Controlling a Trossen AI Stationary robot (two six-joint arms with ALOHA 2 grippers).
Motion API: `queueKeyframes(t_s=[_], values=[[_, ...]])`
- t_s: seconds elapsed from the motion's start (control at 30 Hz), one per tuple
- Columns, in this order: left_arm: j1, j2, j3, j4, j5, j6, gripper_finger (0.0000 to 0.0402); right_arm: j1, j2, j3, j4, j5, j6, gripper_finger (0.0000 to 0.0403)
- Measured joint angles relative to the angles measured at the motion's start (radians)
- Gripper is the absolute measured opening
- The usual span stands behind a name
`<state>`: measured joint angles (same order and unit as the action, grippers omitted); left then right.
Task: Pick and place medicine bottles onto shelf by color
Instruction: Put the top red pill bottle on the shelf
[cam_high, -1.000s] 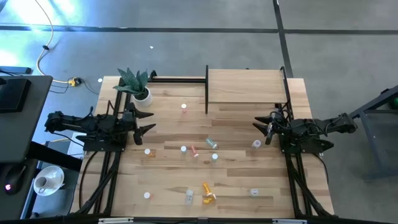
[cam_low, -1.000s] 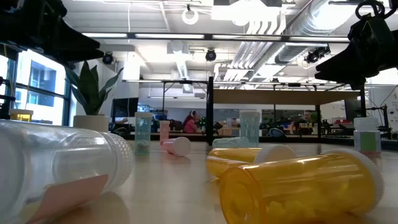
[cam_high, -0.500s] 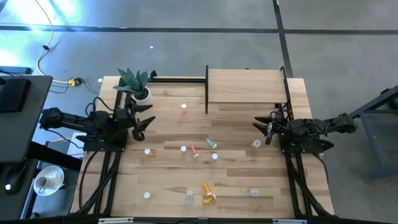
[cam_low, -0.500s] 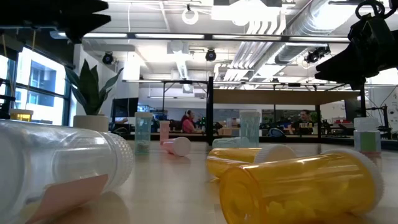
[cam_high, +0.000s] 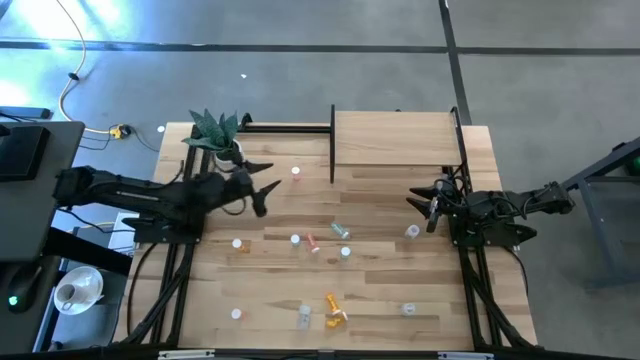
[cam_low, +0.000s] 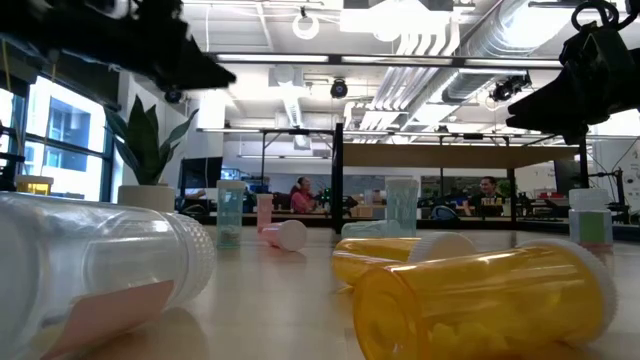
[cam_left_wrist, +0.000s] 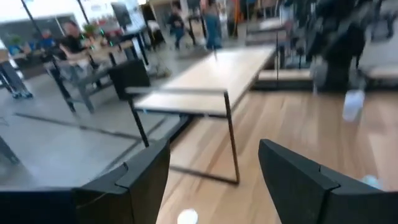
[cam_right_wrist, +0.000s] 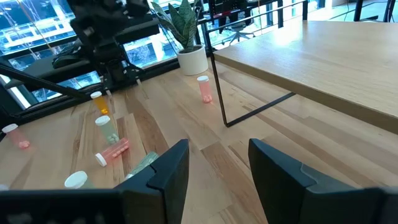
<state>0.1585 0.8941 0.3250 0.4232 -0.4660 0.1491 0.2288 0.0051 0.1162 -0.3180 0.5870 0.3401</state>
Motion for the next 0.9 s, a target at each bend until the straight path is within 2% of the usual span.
queueKeyframes(t_s=[0.1, 0.3, 0.6, 0.9], values=[[0.026, 0.087, 0.025, 0.000, 0.046, -0.021, 0.0236, 0.000, 0.000, 0.000, 0.000, 0.000, 0.000, 0.0158], [0.080, 0.249, 0.118, -0.014, 0.066, -0.086, 0.0236, 0.000, 0.000, 0.000, 0.000, 0.000, 0.000, 0.0158], [0.193, 0.439, 0.318, -0.241, 0.115, -0.233, 0.0236, 0.000, 0.000, 0.000, 0.000, 0.000, 0.000, 0.0158], [0.250, 0.551, 0.355, -0.277, 0.119, -0.386, 0.0236, 0.000, 0.000, 0.000, 0.000, 0.000, 0.000, 0.0158]])
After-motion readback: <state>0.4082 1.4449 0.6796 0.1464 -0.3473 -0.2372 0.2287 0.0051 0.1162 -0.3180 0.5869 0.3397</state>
